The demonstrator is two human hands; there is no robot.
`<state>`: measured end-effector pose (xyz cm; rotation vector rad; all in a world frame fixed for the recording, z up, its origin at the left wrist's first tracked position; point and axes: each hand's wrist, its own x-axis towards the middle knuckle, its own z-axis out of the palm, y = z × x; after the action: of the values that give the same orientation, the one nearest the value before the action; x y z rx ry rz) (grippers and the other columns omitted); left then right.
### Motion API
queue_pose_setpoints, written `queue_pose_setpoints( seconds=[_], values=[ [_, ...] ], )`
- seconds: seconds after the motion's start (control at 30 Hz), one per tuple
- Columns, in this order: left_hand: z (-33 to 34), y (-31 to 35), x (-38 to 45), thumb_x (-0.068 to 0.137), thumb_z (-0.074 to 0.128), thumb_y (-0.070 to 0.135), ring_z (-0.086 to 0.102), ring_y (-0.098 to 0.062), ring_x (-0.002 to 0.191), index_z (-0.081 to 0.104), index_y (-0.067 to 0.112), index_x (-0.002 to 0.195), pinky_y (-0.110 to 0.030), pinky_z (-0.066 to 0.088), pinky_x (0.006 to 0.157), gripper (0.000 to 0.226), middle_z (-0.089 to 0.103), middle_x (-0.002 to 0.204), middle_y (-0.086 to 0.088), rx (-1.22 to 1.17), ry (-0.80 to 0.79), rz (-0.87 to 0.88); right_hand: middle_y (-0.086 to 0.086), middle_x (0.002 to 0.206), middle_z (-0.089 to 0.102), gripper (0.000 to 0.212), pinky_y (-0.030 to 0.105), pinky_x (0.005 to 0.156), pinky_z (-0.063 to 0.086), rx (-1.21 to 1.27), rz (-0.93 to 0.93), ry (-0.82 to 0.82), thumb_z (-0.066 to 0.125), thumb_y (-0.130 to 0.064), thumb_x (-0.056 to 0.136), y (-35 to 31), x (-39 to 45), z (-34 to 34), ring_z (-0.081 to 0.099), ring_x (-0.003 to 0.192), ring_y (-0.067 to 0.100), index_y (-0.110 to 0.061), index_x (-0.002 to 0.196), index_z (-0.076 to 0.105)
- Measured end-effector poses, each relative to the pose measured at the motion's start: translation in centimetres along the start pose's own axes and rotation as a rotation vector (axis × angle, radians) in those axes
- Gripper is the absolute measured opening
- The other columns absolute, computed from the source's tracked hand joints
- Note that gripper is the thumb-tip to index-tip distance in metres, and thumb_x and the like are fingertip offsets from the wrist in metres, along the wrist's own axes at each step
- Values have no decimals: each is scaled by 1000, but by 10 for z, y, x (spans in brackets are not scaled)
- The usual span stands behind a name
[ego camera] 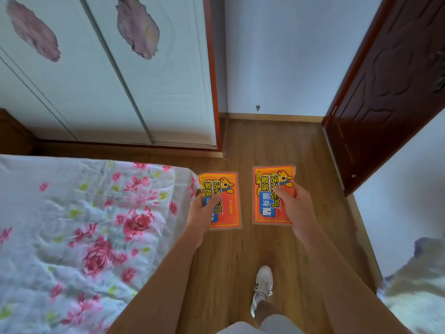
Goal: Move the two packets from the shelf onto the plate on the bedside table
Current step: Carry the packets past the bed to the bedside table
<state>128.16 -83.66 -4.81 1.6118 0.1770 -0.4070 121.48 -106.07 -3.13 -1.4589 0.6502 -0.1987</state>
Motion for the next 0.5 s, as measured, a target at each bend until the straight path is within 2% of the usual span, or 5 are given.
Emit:
queue_pose_setpoints(
  seconds=[0.13, 0.23, 0.37, 0.5],
  values=[
    [48, 36, 53, 90, 64, 36, 75, -9, 71, 68, 29, 89, -23, 56, 61, 8, 78, 74, 11, -7, 35, -13, -9, 82, 78, 5, 20, 50, 55, -9, 13, -1, 71, -28, 88, -33, 83, -16, 76, 72, 8, -28, 90, 67],
    [83, 59, 91, 90, 64, 37, 76, -14, 77, 66, 29, 94, -30, 59, 69, 9, 78, 84, 6, -23, 56, -39, -10, 88, 76, 7, 24, 56, 57, -26, 13, -11, 71, -31, 88, -57, 137, -30, 76, 72, 10, -30, 91, 64],
    [115, 80, 135, 89, 65, 39, 75, -15, 78, 62, 30, 92, -29, 60, 67, 10, 76, 89, 5, -56, 125, -66, -9, 88, 76, 10, 27, 58, 56, -23, 10, -36, 71, -29, 88, -81, 198, -37, 76, 73, 10, -26, 96, 66],
    [129, 93, 175, 90, 64, 38, 75, -16, 81, 62, 30, 94, -29, 59, 68, 10, 76, 91, 3, -63, 161, -72, -14, 75, 76, 6, 21, 51, 55, -40, 26, -72, 71, -30, 87, -92, 247, -29, 75, 69, 5, -30, 89, 65]
  ],
)
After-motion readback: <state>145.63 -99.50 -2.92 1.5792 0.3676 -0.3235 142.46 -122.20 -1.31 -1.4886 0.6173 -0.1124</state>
